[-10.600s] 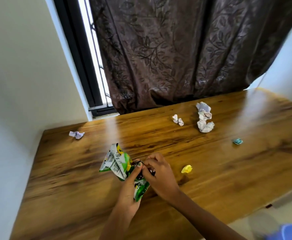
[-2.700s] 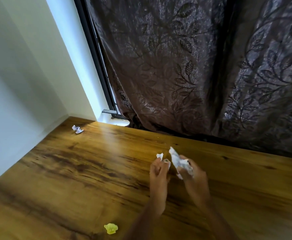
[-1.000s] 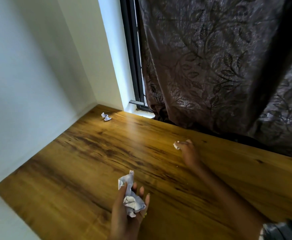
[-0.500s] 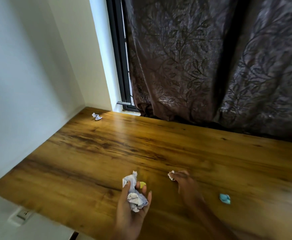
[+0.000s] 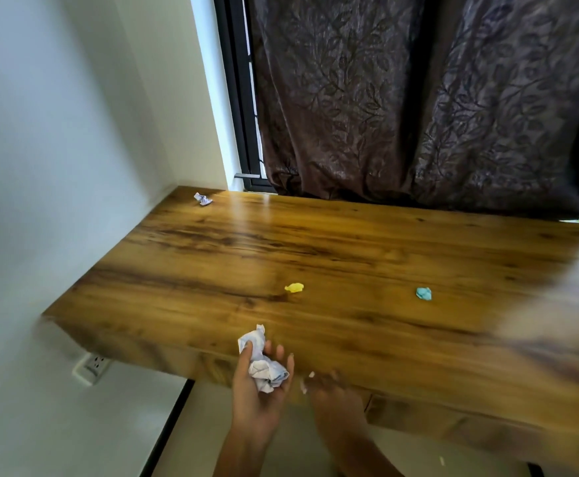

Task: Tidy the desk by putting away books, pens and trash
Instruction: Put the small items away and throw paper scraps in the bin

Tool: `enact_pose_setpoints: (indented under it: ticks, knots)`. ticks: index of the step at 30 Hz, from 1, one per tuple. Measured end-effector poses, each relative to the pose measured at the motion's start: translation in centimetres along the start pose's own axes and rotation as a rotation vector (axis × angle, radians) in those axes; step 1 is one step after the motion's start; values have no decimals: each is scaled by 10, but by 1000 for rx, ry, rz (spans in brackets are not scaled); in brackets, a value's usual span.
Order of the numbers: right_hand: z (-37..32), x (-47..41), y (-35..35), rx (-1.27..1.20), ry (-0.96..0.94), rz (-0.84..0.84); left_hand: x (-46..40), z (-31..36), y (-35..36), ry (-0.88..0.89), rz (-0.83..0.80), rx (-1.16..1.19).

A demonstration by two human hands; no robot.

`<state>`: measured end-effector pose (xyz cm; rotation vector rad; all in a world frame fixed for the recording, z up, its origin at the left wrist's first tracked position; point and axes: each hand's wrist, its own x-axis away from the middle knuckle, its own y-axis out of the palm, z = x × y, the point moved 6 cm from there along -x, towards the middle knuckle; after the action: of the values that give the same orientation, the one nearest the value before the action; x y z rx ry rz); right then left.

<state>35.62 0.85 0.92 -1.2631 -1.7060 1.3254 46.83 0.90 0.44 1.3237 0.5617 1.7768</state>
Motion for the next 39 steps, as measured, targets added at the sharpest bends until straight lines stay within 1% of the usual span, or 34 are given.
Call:
enact_pose_setpoints:
  ticks: [2, 3, 4, 6, 9, 11, 13, 15, 17, 19, 21, 24, 25, 27, 28, 30, 31, 33, 34, 36, 38, 39]
  knots:
    - [-17, 17, 16, -44, 2, -73, 10, 8, -5, 12, -21, 10]
    - [-25, 24, 18, -91, -12, -71, 16, 13, -7, 18, -34, 12]
    - [-28, 29, 17, -199, 5, -50, 20, 20, -8, 29, -46, 7]
    - [-28, 27, 5, -430, 91, 29, 27, 31, -12, 64, -40, -4]
    - [-26, 10, -26, -604, 176, 229, 33, 37, -17, 80, -21, -80]
    - [-28, -2, -52, -709, 161, 305, 33, 28, -12, 14, -80, -150]
    - [-35, -9, -66, -776, 111, 332, 33, 17, -3, -38, -111, -213]
    - [-43, -12, -72, -718, 58, 376, 35, 5, 13, -87, -182, -216]
    - [-46, -15, -74, -598, 22, 401, 37, -3, 28, -126, -239, -204]
    - [-43, -21, -72, -515, 12, 355, 29, -9, 33, -135, -200, -230]
    - [-38, -29, -67, -468, 2, 259, 17, -13, 35, -140, -169, -245]
    - [-24, -43, -66, -246, 14, 189, -2, -18, 46, -171, -172, -251]
    - [-16, -48, -69, -262, 45, 158, -8, -19, 52, -174, -182, -254]
    - [8, -62, -75, -446, 107, 85, -23, -23, 63, -180, -173, -218]
    - [24, -69, -79, -548, 128, 75, -33, -24, 67, -178, -153, -177]
    - [63, -81, -91, -646, 182, 140, -51, -19, 74, -142, -126, -112]
    - [87, -89, -96, -627, 223, 191, -60, -16, 77, -120, -113, -97]
    - [140, -99, -101, -467, 340, 262, -78, -10, 82, -90, -92, -84]
    - [166, -102, -100, -358, 418, 248, -87, -7, 84, -82, -77, -76]
    - [210, -102, -92, -104, 526, 131, -102, -2, 89, -62, -44, -58]
    - [235, -99, -78, 77, 527, 37, -116, 2, 94, -31, -8, -66]
    - [242, -98, -72, 107, 515, 32, -121, 4, 96, -19, 5, -72]
